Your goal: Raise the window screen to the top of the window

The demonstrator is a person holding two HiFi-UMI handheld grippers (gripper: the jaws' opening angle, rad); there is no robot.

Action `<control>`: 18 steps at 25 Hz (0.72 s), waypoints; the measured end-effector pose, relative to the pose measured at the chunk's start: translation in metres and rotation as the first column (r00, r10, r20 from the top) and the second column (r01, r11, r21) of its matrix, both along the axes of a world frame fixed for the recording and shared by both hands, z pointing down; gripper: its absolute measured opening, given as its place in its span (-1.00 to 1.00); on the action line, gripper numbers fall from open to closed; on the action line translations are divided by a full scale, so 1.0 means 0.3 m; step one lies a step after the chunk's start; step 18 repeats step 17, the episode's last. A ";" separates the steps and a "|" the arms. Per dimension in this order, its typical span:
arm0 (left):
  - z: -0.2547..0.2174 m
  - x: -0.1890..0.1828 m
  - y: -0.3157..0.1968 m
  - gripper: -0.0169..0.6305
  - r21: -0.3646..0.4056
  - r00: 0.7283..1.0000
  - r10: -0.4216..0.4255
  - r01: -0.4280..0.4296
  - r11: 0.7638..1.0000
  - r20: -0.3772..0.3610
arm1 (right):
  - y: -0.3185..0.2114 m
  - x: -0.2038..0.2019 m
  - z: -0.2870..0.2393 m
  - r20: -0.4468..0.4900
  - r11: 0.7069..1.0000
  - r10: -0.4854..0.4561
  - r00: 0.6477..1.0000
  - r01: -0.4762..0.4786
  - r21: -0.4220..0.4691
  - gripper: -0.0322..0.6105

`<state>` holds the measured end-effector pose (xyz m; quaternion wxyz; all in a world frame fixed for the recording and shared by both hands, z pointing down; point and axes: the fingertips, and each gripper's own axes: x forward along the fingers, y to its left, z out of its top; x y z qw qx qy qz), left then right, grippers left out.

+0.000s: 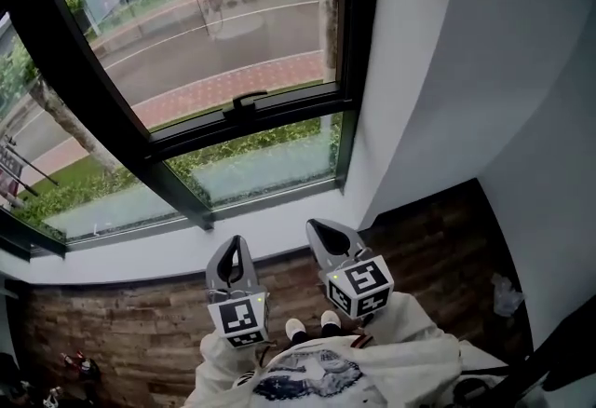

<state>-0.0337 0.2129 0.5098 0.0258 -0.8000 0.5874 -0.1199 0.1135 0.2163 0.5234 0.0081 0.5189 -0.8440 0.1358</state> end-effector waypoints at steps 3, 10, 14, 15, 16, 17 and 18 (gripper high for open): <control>-0.005 -0.034 -0.005 -0.93 0.001 1.000 0.003 -0.003 1.000 0.005 | -0.010 -0.027 -0.012 -0.003 1.000 0.007 1.000 -0.007 0.003 -0.89; -0.029 -0.124 -0.022 -0.93 0.020 1.000 -0.007 0.007 1.000 0.001 | -0.032 -0.098 -0.031 -0.037 1.000 0.006 0.999 -0.006 0.009 -0.89; -0.035 -0.175 -0.032 -0.93 0.026 1.000 -0.009 0.009 1.000 -0.001 | -0.045 -0.139 -0.040 -0.044 1.000 0.011 0.999 -0.010 0.014 -0.89; -0.036 -0.188 -0.034 -0.93 0.027 1.000 -0.010 0.010 1.000 -0.002 | -0.048 -0.150 -0.041 -0.046 1.000 0.011 0.999 -0.010 0.015 -0.89; -0.036 -0.201 -0.035 -0.93 0.028 1.000 -0.012 0.012 1.000 -0.004 | -0.051 -0.161 -0.040 -0.049 1.000 0.010 0.999 -0.009 0.015 -0.89; -0.035 -0.214 -0.035 -0.93 0.029 1.000 -0.014 0.014 0.999 -0.006 | -0.053 -0.172 -0.039 -0.052 1.000 0.009 0.999 -0.008 0.014 -0.89; -0.035 -0.214 -0.035 -0.93 0.029 1.000 -0.014 0.014 0.999 -0.006 | -0.053 -0.172 -0.039 -0.052 1.000 0.009 0.999 -0.008 0.014 -0.89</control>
